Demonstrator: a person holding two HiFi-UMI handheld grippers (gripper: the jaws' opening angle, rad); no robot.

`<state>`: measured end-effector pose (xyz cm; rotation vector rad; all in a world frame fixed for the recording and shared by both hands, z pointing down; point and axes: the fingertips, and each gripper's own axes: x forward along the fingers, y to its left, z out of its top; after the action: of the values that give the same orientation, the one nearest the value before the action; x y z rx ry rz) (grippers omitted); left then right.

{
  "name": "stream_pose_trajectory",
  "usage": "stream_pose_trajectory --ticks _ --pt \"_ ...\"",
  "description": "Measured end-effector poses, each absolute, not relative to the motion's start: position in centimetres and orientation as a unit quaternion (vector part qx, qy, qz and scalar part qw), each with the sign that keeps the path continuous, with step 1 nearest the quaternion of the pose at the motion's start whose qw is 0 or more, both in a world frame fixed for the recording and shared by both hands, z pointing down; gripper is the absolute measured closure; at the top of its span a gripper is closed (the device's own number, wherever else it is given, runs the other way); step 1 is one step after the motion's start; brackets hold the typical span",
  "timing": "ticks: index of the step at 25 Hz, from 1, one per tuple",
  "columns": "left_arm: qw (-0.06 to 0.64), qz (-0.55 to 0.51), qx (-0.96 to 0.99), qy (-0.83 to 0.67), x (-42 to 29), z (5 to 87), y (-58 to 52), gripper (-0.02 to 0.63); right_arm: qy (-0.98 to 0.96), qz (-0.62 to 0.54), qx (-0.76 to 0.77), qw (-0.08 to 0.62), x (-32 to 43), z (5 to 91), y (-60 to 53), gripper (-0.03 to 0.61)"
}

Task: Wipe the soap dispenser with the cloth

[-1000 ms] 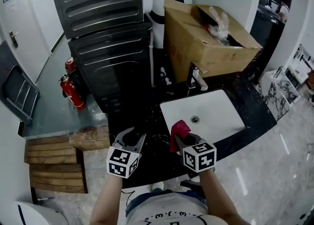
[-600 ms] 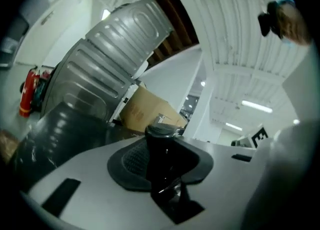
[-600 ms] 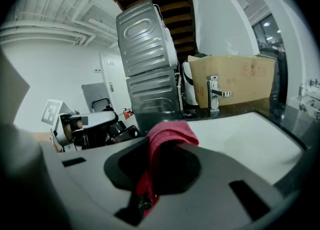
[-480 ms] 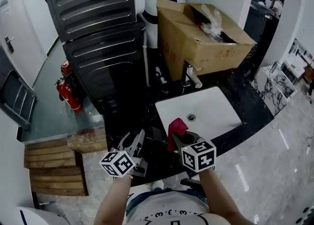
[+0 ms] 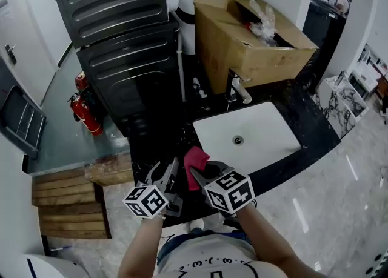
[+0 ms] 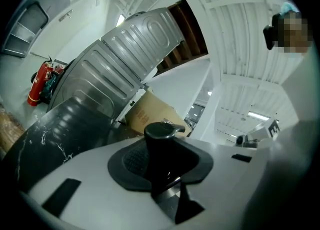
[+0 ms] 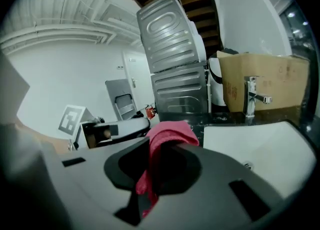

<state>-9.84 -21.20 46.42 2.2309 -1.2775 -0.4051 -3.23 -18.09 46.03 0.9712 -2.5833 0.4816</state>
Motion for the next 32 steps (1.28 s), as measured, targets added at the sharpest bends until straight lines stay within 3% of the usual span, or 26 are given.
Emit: stream_pose_trajectory --ticks 10,16,23,27,32 --pt "0.272 -0.158 0.821 -0.476 -10.4 46.9 -21.2 0.508 -0.861 0.214 0.398 0.231 1.3 51.8 -18.9 0.531" --pt "0.277 -0.161 0.819 -0.476 -10.7 47.0 -21.1 0.508 -0.885 0.189 0.382 0.185 -1.2 48.1 -20.2 0.529" --pt "0.275 -0.155 0.819 -0.479 -10.8 47.0 -21.1 0.508 -0.905 0.152 0.355 0.180 -5.4 45.6 -22.2 0.529" --pt "0.277 -0.155 0.819 -0.478 -10.9 47.0 -21.0 0.506 -0.898 0.196 0.367 0.144 -4.2 46.5 -23.5 0.529" --pt "0.272 -0.152 0.822 -0.477 -10.7 47.1 -21.0 0.508 -0.859 0.210 0.429 0.183 -0.5 50.1 -25.0 0.529"
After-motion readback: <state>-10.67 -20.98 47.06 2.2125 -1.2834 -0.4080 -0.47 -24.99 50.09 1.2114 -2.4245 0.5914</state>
